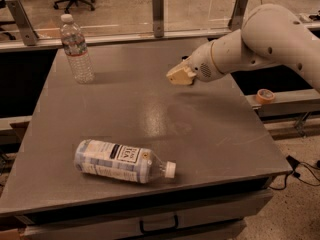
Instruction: Move rxbar blueberry near blue plastic bottle
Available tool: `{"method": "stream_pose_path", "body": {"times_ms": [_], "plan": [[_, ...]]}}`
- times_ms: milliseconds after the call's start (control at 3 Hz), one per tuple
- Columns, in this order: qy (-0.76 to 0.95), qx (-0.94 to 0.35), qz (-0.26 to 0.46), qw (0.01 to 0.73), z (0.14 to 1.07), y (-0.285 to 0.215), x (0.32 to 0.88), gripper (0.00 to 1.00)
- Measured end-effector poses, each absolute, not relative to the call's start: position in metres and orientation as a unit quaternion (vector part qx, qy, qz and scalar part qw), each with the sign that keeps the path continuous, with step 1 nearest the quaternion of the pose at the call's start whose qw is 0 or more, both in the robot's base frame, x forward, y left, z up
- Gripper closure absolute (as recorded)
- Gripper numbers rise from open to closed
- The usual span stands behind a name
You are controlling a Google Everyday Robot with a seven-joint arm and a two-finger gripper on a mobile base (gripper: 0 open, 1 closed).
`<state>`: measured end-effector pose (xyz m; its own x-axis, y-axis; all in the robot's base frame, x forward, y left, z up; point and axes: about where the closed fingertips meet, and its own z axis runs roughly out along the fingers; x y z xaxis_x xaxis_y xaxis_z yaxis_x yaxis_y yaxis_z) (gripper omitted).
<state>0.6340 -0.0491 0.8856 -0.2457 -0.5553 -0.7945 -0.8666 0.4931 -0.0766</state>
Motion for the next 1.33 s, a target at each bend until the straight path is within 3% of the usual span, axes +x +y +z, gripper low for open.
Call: {"method": "stream_pose_path", "body": {"times_ms": [333,1000,1333], "plan": [[0.759,-0.481,0.23,0.373,0.868,-0.019,0.596,1.0],[0.756,-0.474,0.218,0.396,0.882,-0.029,0.6,0.59],[0.752,-0.449,0.206,0.436,0.899,-0.059,0.618,0.35]]}}
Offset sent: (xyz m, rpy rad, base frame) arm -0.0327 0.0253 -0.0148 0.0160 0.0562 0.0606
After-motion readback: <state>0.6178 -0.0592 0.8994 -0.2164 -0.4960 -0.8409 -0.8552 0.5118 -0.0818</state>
